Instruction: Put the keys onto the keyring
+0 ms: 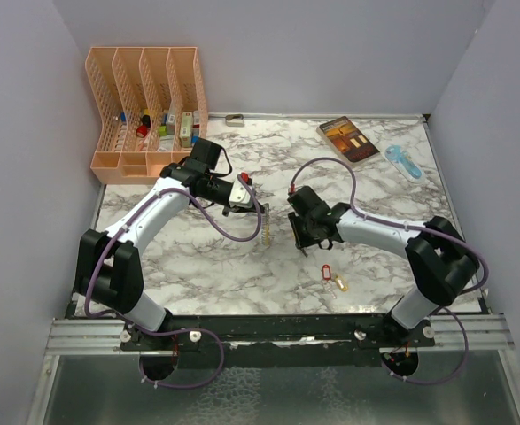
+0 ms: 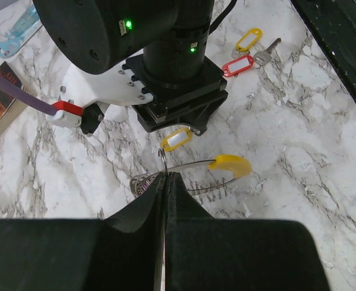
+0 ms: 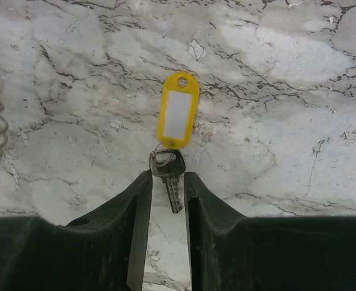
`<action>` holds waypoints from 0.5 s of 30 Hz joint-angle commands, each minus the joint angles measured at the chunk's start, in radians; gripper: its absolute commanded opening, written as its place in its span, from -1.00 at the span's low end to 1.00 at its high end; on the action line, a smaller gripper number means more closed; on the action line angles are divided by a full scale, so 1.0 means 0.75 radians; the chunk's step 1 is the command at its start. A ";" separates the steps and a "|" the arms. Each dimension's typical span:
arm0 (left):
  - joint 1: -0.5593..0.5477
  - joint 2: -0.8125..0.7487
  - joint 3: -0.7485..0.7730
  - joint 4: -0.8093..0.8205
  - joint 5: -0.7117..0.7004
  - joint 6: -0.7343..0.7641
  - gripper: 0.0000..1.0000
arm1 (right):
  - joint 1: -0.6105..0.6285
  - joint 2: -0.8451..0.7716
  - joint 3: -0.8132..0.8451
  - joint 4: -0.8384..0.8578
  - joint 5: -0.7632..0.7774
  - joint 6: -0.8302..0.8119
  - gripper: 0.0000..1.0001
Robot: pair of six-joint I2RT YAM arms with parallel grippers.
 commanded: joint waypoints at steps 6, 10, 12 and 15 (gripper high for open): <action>0.007 -0.038 -0.007 0.018 0.004 -0.011 -1.00 | 0.008 0.080 0.033 0.089 0.071 0.005 -0.49; 0.007 -0.038 -0.004 0.020 0.004 -0.013 -1.00 | 0.008 0.093 0.042 0.094 0.073 0.007 -0.48; 0.008 -0.036 -0.005 0.021 0.004 -0.012 -1.00 | 0.008 0.099 0.043 0.096 0.073 0.010 -0.48; 0.008 -0.036 -0.004 0.023 0.004 -0.014 -1.00 | 0.008 0.103 0.047 0.102 0.084 0.013 -0.50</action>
